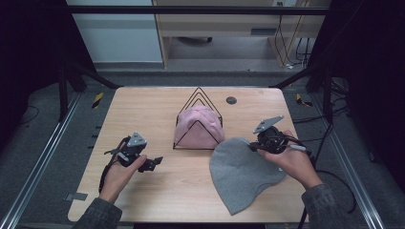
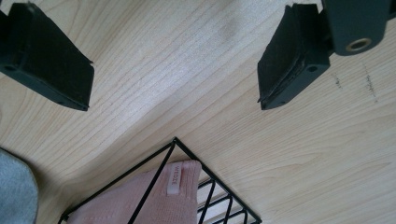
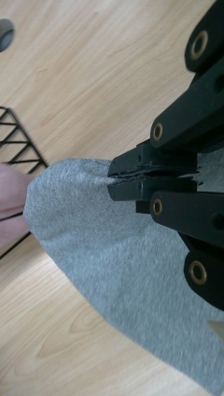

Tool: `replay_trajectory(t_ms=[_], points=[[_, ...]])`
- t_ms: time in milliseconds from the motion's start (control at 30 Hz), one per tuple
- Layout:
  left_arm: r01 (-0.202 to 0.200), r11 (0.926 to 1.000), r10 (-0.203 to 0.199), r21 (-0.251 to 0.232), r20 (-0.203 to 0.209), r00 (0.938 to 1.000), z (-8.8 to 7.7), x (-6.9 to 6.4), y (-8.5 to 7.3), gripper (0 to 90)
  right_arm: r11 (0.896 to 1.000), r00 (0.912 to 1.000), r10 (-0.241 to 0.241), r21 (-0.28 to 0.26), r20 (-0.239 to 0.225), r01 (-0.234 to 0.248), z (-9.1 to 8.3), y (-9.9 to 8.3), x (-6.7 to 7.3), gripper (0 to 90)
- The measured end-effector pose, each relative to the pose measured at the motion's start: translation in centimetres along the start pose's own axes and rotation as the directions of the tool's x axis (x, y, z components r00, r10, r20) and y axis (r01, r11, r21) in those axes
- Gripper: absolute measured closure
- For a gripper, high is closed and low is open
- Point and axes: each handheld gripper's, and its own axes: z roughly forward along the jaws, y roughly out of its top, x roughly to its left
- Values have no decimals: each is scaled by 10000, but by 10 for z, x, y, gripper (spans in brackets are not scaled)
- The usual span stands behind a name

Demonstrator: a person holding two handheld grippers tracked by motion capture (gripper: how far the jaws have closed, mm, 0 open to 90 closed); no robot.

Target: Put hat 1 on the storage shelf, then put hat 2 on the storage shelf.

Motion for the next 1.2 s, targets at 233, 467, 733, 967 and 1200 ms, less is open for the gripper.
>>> replay_trajectory(t_ms=[233,467,733,967,1200], points=[[7,10000,-7,30,44,10000,1,-2,0,101,9975,9976,-691,-182,-83,690,-8,17,18,880],[-19,10000,19,0,268,9996,1,-3,0,98,9936,9939,-1094,-291,-153,1089,-11,30,29,880],[11,9998,6,-205,854,9963,-2,-11,2,94,9876,9892,-1452,-628,-221,1436,-21,49,41,881],[-163,9982,280,-571,2089,9775,-8,-35,8,94,9755,9808,-1945,-1077,-152,1918,-41,76,56,882],[-407,9959,601,-811,2532,9655,-8,-56,16,95,9640,9752,-2202,-1581,-239,2138,-54,103,66,882]])
